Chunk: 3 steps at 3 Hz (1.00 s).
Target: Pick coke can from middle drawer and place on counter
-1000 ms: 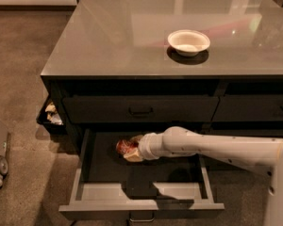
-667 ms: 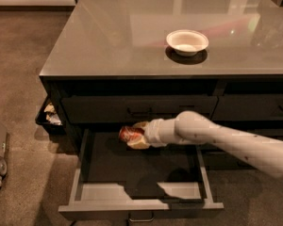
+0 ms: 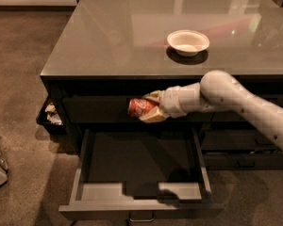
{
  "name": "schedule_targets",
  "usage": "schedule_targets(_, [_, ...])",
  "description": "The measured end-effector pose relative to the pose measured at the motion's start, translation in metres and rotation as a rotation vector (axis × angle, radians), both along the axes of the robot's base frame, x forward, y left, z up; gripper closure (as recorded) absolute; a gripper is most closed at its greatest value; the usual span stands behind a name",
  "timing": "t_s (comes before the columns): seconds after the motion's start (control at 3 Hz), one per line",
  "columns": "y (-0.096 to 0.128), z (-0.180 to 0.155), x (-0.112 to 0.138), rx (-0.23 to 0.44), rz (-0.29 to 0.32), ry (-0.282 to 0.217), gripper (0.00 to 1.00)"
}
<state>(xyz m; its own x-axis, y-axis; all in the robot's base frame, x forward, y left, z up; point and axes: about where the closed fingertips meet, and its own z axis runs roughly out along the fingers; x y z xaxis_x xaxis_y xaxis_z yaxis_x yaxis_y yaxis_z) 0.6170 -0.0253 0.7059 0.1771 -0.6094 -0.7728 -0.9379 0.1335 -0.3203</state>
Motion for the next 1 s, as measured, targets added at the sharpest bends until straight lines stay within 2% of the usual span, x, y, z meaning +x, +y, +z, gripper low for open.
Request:
schedule_targets(0.33, [-0.014, 0.044, -0.025, -0.037, 0.11, -0.013, 1.0])
schedule_targets(0.67, [-0.027, 0.083, -0.051, -0.057, 0.196, -0.007, 1.0])
schedule_targets(1.0, [-0.018, 0.114, -0.047, -0.049, 0.213, -0.01, 1.0])
